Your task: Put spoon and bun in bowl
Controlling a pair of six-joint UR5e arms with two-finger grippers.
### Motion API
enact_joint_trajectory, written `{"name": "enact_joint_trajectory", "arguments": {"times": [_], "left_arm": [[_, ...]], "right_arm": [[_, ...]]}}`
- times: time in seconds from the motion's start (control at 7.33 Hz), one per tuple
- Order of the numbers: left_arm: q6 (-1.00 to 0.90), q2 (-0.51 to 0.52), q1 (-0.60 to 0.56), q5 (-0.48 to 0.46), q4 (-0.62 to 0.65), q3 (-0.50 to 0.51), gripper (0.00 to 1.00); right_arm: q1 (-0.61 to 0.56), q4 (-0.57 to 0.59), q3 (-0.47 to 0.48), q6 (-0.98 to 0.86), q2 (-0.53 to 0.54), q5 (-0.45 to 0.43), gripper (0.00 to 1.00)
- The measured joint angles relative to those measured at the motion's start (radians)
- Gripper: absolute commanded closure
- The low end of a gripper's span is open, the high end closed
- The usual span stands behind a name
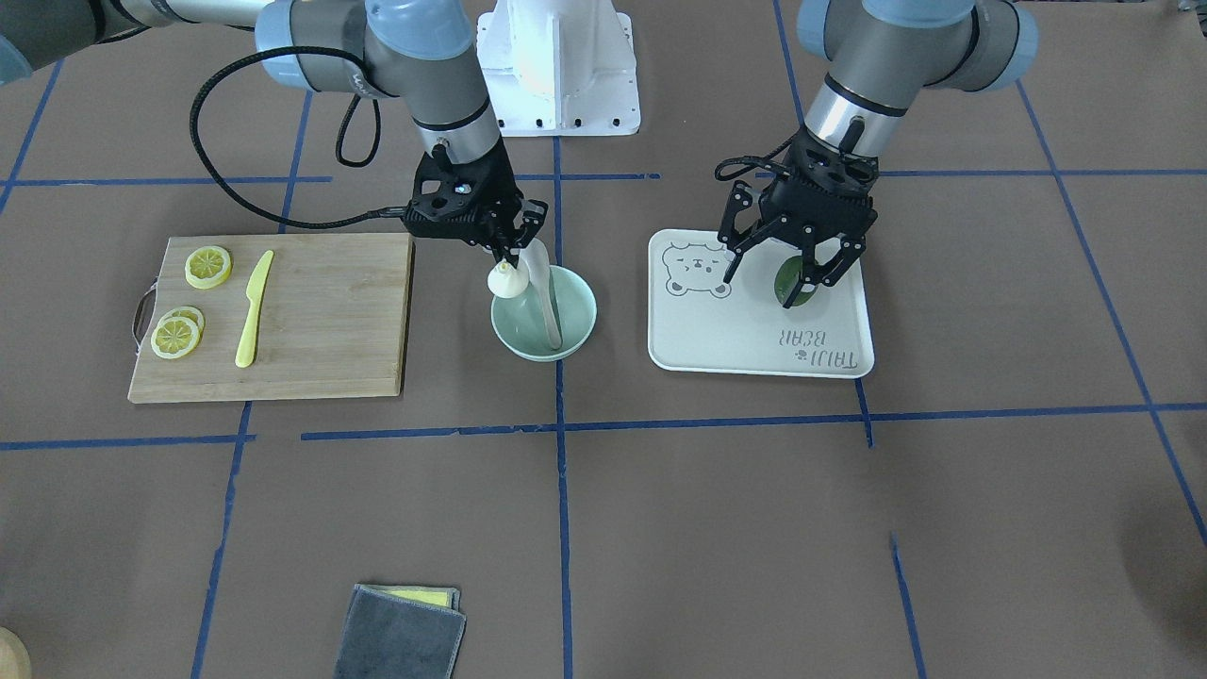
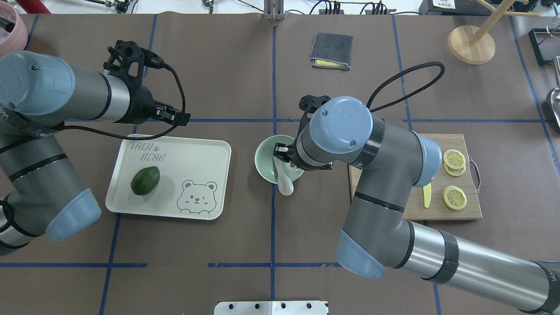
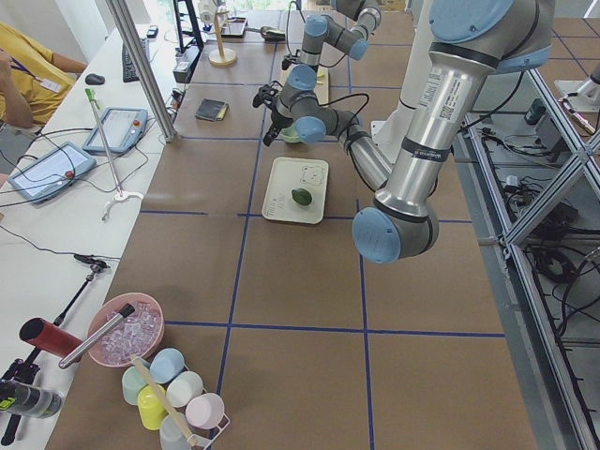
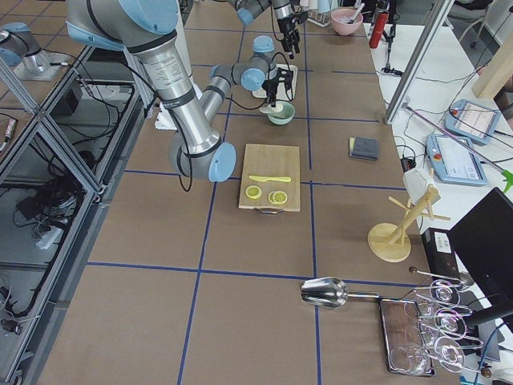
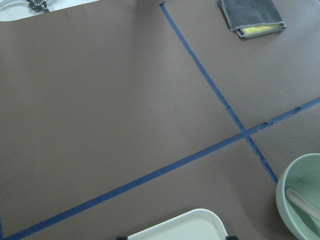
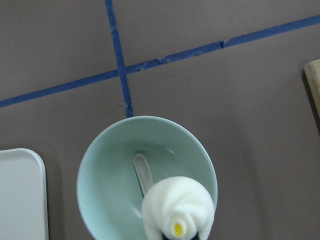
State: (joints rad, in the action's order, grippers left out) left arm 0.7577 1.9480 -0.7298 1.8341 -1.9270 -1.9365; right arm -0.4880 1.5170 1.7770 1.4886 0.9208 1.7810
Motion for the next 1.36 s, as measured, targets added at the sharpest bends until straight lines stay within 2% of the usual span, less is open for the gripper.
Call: {"name": "enact_joint_trajectory", "arguments": {"times": [0.14, 0.41, 0.55, 0.68, 0.82, 1.09, 1.23, 1.36], "left_arm": [[-0.001, -0.001, 0.0, 0.0, -0.001, 0.001, 0.27], [-0.001, -0.001, -0.001, 0.0, -0.001, 0.001, 0.27], [-0.002, -0.009, -0.001, 0.0, -0.002, 0.0, 0.27], [-0.01, -0.03, -0.006, 0.001, -0.002, -0.004, 0.27], [-0.031, -0.056, -0.026, 0.016, 0.0, -0.007, 0.27], [-0.174, -0.138, -0.142, 0.137, -0.002, 0.0, 0.26], [-0.338, -0.199, -0.241, 0.192, -0.002, 0.02, 0.14], [-0.511, -0.241, -0.342, 0.248, -0.003, 0.068, 0.0]], "right_arm": [[0.003, -0.004, -0.02, 0.002, -0.011, -0.016, 0.19], [0.005, -0.054, -0.051, 0.007, -0.015, -0.036, 0.17], [0.002, -0.067, -0.048, 0.007, -0.011, -0.036, 0.0], [-0.01, -0.072, -0.016, 0.004, 0.017, -0.03, 0.0], [-0.037, -0.074, 0.053, -0.003, 0.092, -0.003, 0.0], [-0.16, -0.078, 0.224, -0.111, 0.326, 0.146, 0.0], [-0.277, -0.079, 0.278, -0.279, 0.458, 0.261, 0.0], [-0.402, -0.077, 0.292, -0.473, 0.558, 0.356, 0.0]]}}
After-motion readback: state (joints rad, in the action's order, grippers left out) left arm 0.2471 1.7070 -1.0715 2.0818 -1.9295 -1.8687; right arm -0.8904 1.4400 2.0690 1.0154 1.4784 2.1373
